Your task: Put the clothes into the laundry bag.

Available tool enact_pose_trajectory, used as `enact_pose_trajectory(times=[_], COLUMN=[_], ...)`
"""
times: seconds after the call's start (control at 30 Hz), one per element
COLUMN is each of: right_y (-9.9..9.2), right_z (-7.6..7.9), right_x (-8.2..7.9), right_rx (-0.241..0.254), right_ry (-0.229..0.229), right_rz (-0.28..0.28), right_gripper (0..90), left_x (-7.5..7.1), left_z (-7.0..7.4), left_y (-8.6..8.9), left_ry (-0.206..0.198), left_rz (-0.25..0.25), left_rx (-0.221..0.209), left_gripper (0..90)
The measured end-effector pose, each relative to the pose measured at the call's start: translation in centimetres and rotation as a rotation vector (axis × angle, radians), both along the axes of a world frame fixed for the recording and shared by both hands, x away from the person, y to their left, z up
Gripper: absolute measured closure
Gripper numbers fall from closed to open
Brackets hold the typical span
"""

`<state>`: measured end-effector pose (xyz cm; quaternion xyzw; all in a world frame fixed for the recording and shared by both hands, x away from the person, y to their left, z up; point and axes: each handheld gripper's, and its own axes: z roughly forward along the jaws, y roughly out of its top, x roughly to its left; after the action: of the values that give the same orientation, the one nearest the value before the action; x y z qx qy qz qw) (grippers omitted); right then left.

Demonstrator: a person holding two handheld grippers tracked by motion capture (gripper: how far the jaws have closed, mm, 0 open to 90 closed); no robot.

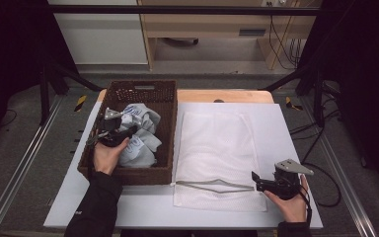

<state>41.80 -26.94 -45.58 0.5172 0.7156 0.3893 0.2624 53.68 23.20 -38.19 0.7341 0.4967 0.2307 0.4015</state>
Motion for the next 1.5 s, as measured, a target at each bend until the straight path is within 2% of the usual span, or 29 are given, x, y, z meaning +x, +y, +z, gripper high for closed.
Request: enact_pose_trajectory(times=[0.1, 0.13, 0.27, 0.4, 0.6, 0.8, 0.97, 1.13, 1.47, 1.5], right_y=[0.0, 0.0, -0.1, -0.1, -0.1, -0.1, 0.0, 0.1, 0.2, 0.2], right_z=[0.0, 0.0, 0.1, 0.1, 0.2, 0.3, 0.5, 0.7, 1.4, 1.4], right_x=[0.0, 0.0, -0.1, -0.1, -0.1, -0.2, -0.3, -0.4, -0.8, -0.8], right_rx=[-0.001, -0.001, 0.003, 0.002, 0.002, 0.008, 0.013, 0.015, 0.019, 0.017], right_ry=[-0.002, -0.002, -0.010, -0.011, -0.014, -0.017, -0.021, -0.031, -0.052, -0.052], right_rz=[0.000, 0.000, -0.001, 0.001, 0.001, 0.003, 0.003, 0.005, 0.008, 0.009], right_gripper=[8.5, 8.5, 8.7, 8.7, 8.9, 9.4, 9.4, 9.4, 9.4, 9.4], left_x=[-0.4, -0.4, -1.0, -1.7, -3.3, -4.8, -5.9, -6.9, -9.1, -9.2], left_z=[0.6, 0.6, 1.9, 3.3, 6.1, 9.3, 11.3, 12.5, 14.0, 14.0], left_y=[0.3, 0.3, 0.7, 0.6, -0.1, -1.0, -2.0, -3.7, -9.1, -9.7], left_ry=[-0.056, -0.056, -0.123, -0.175, -0.273, -0.343, -0.377, -0.401, -0.435, -0.450], left_rz=[0.012, 0.012, 0.034, 0.035, 0.008, -0.022, -0.050, -0.096, -0.249, -0.264], left_rx=[-0.041, -0.041, -0.073, -0.103, -0.110, -0.111, -0.130, -0.131, -0.142, -0.137], left_gripper=[71.4, 71.4, 71.4, 71.3, 71.2, 71.1, 71.1, 70.8, 70.8, 70.8])
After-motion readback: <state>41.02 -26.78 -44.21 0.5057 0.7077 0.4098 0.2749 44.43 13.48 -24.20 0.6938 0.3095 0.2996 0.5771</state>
